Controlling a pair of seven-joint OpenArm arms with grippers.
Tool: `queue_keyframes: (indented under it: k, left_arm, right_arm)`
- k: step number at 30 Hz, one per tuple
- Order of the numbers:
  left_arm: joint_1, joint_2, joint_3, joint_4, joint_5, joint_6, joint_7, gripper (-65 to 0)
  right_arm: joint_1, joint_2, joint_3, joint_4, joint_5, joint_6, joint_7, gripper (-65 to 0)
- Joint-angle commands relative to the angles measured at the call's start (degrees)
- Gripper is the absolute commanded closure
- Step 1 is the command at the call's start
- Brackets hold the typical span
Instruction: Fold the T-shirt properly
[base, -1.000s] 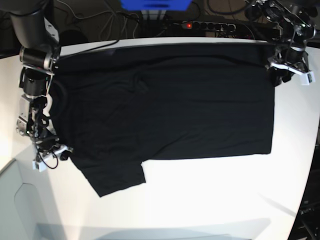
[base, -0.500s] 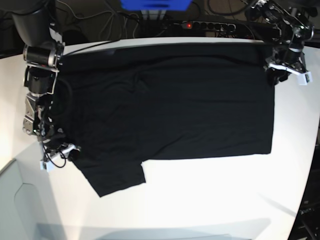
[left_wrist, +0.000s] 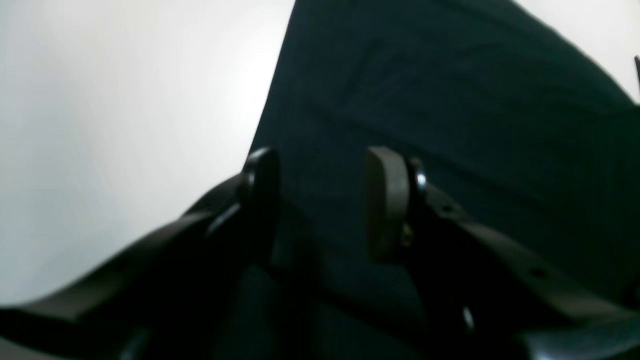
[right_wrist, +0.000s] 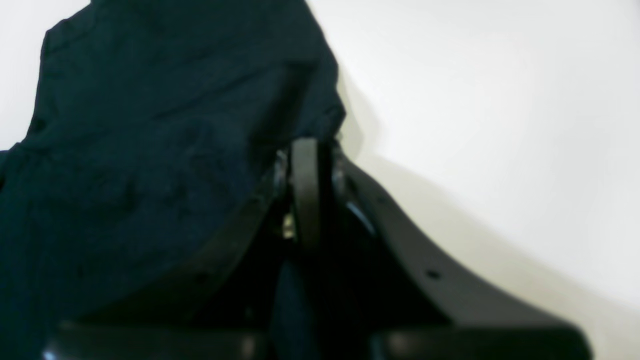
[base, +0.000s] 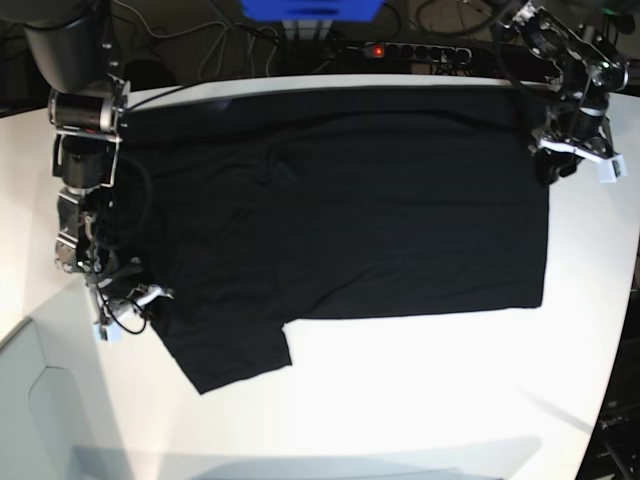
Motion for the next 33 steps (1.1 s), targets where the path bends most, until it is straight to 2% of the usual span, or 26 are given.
queue_keyframes:
  k: [1,6,12,18,23,26,30,33]
  left_arm:
    - [-1.38,-0.76,-0.12,1.24,-1.11,-0.03,-1.02,-27.1]
    - [-8.15,-3.93,1.9,0.27,-0.15,0.49,0.3,-27.1]
    - [-18.44,-6.83,3.83,-5.97,2.67,8.93,2.06,-27.1]
    - [-27.67,-13.07,7.0,-24.87,2.67,12.71,0.83,-27.2]
    - [-32.94,-17.82,8.23,-39.55,2.67,13.77,-5.59,-27.2]
    - [-35.49,-21.16,13.42,-47.46,2.67,14.65,-11.04,-27.2]
    - [-37.6,-23.97,19.92,-55.73,2.23,15.79,-17.99,-27.2]
    - [-39.27,-24.41,22.03,-60.3,2.58,16.05,-20.8,-27.2]
  right_arm:
    - [-0.48,-0.38,-0.51,-0.61,-2.91,0.26,-6.05,0.0]
    - [-0.39,-0.65,-0.51,-0.61,-2.91,0.26,-6.05,0.0]
    - [-0.21,-0.65,-0.6,-0.61,-2.91,0.26,-6.05,0.0]
    - [-0.12,-0.65,-0.6,-0.61,-2.91,0.26,-6.05,0.0]
    - [-0.21,-0.65,-0.6,-0.61,-2.91,0.26,-6.05,0.0]
    - [-0.3,-0.65,-0.6,-0.61,-2.91,0.26,-6.05,0.0]
    - [-0.21,-0.65,-0.69,-0.61,-2.99,0.26,-6.05,0.0]
    - [-0.21,-0.65,-0.69,-0.61,-2.99,0.26,-6.05,0.0]
